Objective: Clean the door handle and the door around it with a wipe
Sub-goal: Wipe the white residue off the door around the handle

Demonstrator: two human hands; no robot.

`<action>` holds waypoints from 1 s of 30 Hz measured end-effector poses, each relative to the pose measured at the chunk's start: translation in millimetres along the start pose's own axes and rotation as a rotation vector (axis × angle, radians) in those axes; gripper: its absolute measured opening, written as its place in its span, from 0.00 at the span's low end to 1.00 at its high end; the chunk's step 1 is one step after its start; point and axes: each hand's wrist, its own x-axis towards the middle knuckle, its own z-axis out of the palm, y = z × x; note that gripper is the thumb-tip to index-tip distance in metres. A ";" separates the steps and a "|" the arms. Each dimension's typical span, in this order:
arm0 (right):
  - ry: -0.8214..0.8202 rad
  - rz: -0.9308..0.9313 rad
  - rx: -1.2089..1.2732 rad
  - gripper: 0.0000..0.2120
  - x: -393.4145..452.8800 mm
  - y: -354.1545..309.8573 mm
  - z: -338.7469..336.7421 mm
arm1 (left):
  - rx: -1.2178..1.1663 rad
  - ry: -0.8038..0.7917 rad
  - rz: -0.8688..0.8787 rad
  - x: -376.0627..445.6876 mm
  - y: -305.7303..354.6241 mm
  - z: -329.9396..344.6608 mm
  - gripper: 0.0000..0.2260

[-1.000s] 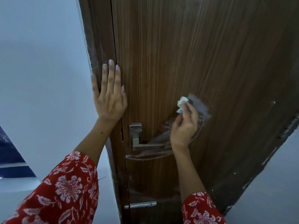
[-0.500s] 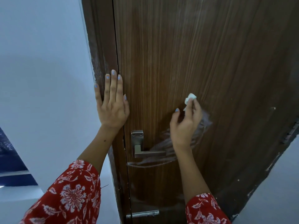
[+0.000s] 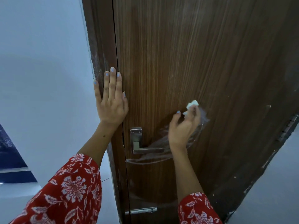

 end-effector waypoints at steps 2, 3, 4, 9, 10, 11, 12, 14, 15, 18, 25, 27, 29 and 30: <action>0.067 0.083 -0.005 0.26 9.8 -2.3 -2.6 | 0.000 -0.003 -0.004 0.4 0.7 -0.1 0.23; 0.048 0.048 -0.014 0.27 11.0 -5.5 -3.0 | 0.000 -0.005 -0.004 0.4 0.9 -0.1 0.23; 0.004 -0.029 -0.026 0.27 9.5 -7.4 -3.0 | 0.000 -0.004 -0.004 0.4 0.9 -0.4 0.23; -0.042 -0.093 -0.043 0.24 4.1 16.4 -13.7 | 0.014 -0.005 -0.002 0.6 0.4 -0.9 0.24; 0.013 0.008 -0.028 0.24 7.9 18.0 -16.3 | 0.019 -0.005 -0.001 0.8 0.4 -0.8 0.24; 0.047 0.077 -0.020 0.25 11.0 16.7 -17.0 | 0.023 -0.003 -0.003 0.9 0.5 -0.6 0.24; 0.047 0.086 -0.020 0.25 11.9 13.1 -16.1 | 0.023 -0.002 -0.003 0.9 0.6 -0.4 0.24; -0.023 -0.041 -0.022 0.26 5.3 6.0 -11.3 | 0.019 0.000 -0.002 0.7 0.3 -0.5 0.24; -0.062 -0.111 -0.027 0.25 0.4 6.5 -9.6 | 0.016 -0.003 -0.005 0.8 0.3 -0.7 0.24; -0.041 -0.114 -0.035 0.24 -1.3 18.9 -14.9 | 0.003 -0.005 -0.009 0.5 1.1 -1.6 0.24; -0.039 -0.200 -0.071 0.22 9.6 27.5 -21.6 | 0.003 0.001 -0.014 0.3 1.6 -1.8 0.23; 0.001 -0.163 -0.035 0.20 14.2 38.6 -27.8 | 0.007 -0.005 -0.017 0.3 1.9 -2.4 0.23; 0.164 0.041 0.058 0.16 24.4 41.9 -32.7 | -0.002 -0.010 -0.020 1.3 2.4 -2.8 0.23; 0.216 0.098 0.082 0.15 27.8 41.4 -33.0 | -0.007 -0.012 -0.021 1.4 2.6 -2.9 0.23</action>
